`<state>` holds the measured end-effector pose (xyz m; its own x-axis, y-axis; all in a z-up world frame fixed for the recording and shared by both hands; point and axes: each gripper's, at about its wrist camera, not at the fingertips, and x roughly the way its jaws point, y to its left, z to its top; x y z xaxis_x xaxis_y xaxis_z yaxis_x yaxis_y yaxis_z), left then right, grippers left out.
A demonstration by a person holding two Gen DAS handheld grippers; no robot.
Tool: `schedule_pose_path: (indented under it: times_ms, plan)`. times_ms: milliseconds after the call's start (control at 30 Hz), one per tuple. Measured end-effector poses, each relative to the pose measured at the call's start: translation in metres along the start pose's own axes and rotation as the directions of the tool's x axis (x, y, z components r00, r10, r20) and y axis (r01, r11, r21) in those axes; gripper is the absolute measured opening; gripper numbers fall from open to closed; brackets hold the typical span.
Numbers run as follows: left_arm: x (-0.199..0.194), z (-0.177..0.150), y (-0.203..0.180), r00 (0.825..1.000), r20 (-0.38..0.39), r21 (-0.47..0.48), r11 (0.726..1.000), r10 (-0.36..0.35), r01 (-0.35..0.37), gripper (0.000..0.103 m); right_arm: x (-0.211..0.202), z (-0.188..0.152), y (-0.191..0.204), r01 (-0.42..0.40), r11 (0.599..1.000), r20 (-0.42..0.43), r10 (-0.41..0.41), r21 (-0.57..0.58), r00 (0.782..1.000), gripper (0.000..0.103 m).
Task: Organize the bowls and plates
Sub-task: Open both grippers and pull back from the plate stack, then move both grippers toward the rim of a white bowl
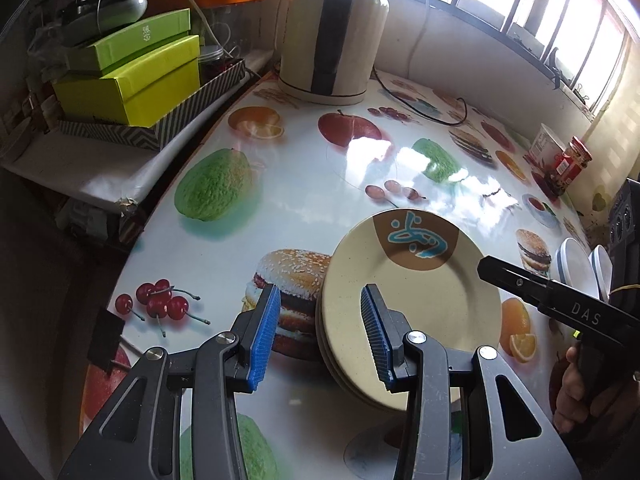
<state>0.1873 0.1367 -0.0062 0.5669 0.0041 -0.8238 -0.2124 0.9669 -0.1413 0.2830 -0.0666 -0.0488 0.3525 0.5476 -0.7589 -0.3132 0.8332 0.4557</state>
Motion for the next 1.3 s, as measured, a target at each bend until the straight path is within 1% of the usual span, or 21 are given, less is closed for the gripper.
schedule_pose_path:
  times_ms: [100, 200, 267, 300, 333, 433, 500, 567, 700, 800, 900, 1000, 1100, 1200, 1300]
  plan:
    - [-0.019, -0.001, -0.01, 0.997, 0.064, 0.037, 0.998, 0.043, -0.045, 0.043, -0.014, -0.003, 0.003, 0.015, 1.0, 0.029, -0.014, -0.014, 0.999, 0.044]
    - [-0.037, -0.004, -0.018, 0.994, 0.101, 0.046, 0.998, 0.033, -0.038, 0.043, -0.031, -0.008, 0.009, 0.04, 0.999, 0.066, -0.037, -0.034, 0.997, 0.047]
    - [-0.05, -0.007, -0.027, 0.988, 0.143, 0.074, 0.995, 0.057, -0.068, 0.043, -0.043, -0.013, 0.013, 0.062, 0.997, 0.093, -0.056, -0.054, 0.994, 0.05]
    - [-0.056, -0.009, -0.033, 0.985, 0.162, 0.089, 0.993, 0.059, -0.074, 0.043, -0.049, -0.016, 0.014, 0.074, 0.995, 0.107, -0.067, -0.06, 0.992, 0.053]
    - [-0.061, -0.01, -0.036, 0.983, 0.173, 0.096, 0.993, 0.057, -0.074, 0.043, -0.056, -0.019, 0.015, 0.083, 0.995, 0.12, -0.075, -0.063, 0.99, 0.054]
    - [-0.075, -0.015, -0.05, 0.976, 0.21, 0.12, 0.989, 0.06, -0.087, 0.043, -0.076, -0.029, 0.015, 0.102, 0.993, 0.158, -0.092, -0.056, 0.983, 0.056]
    - [-0.082, -0.019, -0.058, 0.973, 0.225, 0.138, 0.988, 0.041, -0.073, 0.043, -0.09, -0.036, 0.013, 0.115, 0.992, 0.184, -0.105, -0.048, 0.977, 0.057]
    - [-0.087, -0.024, -0.068, 0.972, 0.233, 0.157, 0.985, 0.031, -0.069, 0.043, -0.105, -0.043, 0.01, 0.133, 0.99, 0.207, -0.121, -0.046, 0.971, 0.057]
    - [-0.093, -0.031, -0.09, 0.969, 0.245, 0.201, 0.978, 0.0, -0.051, 0.043, -0.131, -0.057, 0.009, 0.203, 0.977, 0.252, -0.181, -0.064, 0.951, 0.058]
    - [-0.097, -0.037, -0.106, 0.966, 0.256, 0.236, 0.971, -0.018, -0.044, 0.043, -0.149, -0.067, 0.003, 0.212, 0.976, 0.276, -0.19, -0.053, 0.942, 0.059]
    - [-0.096, -0.041, -0.122, 0.97, 0.241, 0.267, 0.963, -0.041, -0.026, 0.043, -0.163, -0.075, -0.007, 0.225, 0.974, 0.296, -0.207, -0.026, 0.933, 0.059]
    - [-0.094, -0.045, -0.137, 0.971, 0.235, 0.29, 0.957, -0.048, -0.023, 0.043, -0.175, -0.081, -0.018, 0.238, 0.971, 0.305, -0.226, -0.004, 0.925, 0.059]
    - [-0.092, -0.046, -0.15, 0.972, 0.224, 0.31, 0.951, -0.068, -0.005, 0.043, -0.185, -0.086, -0.03, 0.251, 0.968, 0.316, -0.244, 0.018, 0.917, 0.059]
    - [-0.086, -0.047, -0.163, 0.974, 0.214, 0.334, 0.943, -0.073, -0.003, 0.043, -0.193, -0.09, -0.041, 0.274, 0.961, 0.326, -0.27, 0.037, 0.906, 0.059]
    - [-0.079, -0.047, -0.173, 0.977, 0.186, 0.352, 0.935, -0.101, 0.029, 0.043, -0.201, -0.093, -0.051, 0.299, 0.953, 0.333, -0.298, 0.05, 0.895, 0.059]
